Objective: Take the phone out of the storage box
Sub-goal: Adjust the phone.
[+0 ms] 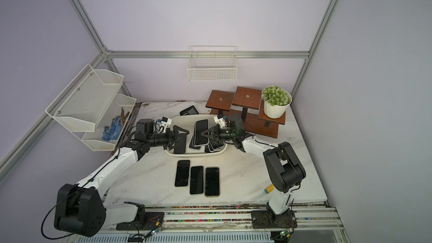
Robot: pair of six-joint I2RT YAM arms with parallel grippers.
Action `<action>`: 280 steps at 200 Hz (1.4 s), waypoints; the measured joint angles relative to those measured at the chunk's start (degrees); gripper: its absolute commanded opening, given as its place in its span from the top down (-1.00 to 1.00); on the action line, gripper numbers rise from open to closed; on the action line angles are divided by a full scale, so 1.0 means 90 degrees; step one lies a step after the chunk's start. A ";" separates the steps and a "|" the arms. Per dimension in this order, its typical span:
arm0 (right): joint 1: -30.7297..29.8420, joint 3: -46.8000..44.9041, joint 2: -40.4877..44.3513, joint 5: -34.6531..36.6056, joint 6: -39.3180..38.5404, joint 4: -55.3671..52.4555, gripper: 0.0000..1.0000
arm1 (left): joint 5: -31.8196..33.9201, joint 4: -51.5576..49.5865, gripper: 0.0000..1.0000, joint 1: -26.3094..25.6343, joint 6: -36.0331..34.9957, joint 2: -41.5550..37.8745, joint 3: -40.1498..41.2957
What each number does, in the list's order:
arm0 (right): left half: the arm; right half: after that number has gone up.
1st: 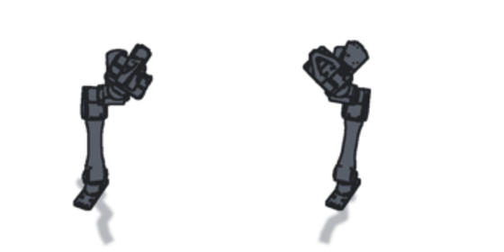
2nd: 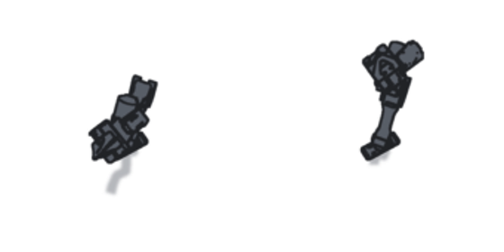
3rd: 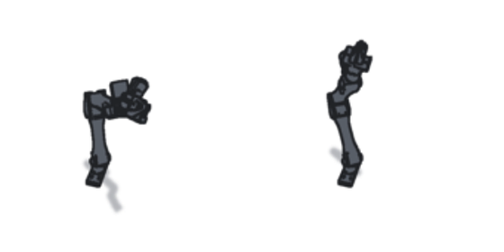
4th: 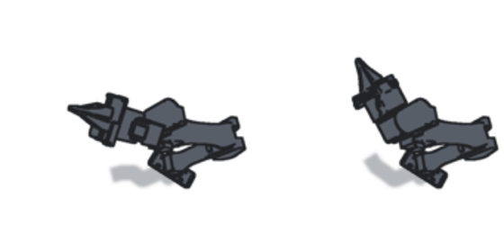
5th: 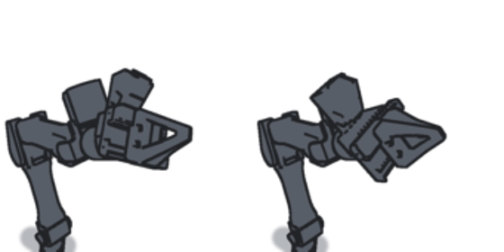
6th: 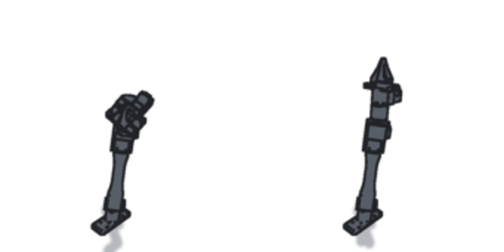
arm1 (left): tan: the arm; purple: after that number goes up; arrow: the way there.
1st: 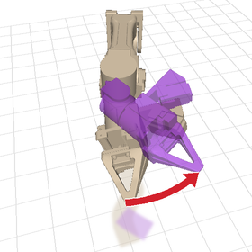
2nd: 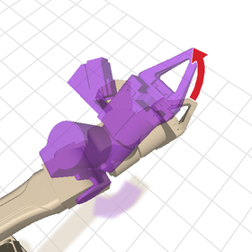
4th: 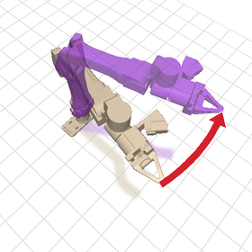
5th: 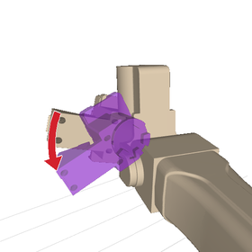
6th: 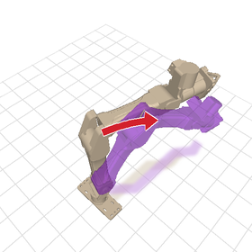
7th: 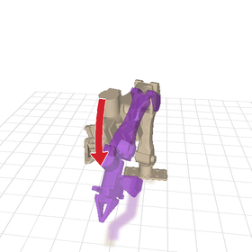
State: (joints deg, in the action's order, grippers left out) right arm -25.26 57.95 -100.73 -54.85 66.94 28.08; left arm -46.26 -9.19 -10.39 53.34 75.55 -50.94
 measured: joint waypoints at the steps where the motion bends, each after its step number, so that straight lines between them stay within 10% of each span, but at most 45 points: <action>1: 0.0000 -0.0010 0.0000 -0.0007 0.0046 0.0049 1.00 | -0.0017 0.0070 -0.83 -0.0005 0.0049 0.0017 0.0012; 59: 0.0002 0.0058 -0.0279 -0.0214 0.2140 0.2948 1.00 | -0.0653 0.1758 -0.54 -0.0012 0.0865 0.0503 0.0063; 190: 0.0114 0.0595 -0.1175 -0.0274 0.2669 0.3419 1.00 | -0.1409 0.3487 1.00 0.0117 0.1846 0.1593 -0.0379; 280: 0.0087 0.0619 -0.1231 -0.0282 0.2429 0.3296 0.72 | -0.1501 0.1797 1.00 0.0204 0.0648 0.1559 -0.0918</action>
State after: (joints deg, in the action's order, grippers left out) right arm -24.47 63.53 -111.81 -57.39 88.79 57.74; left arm -59.77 6.98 -8.56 59.18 89.58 -59.20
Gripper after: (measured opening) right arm 0.240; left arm 0.100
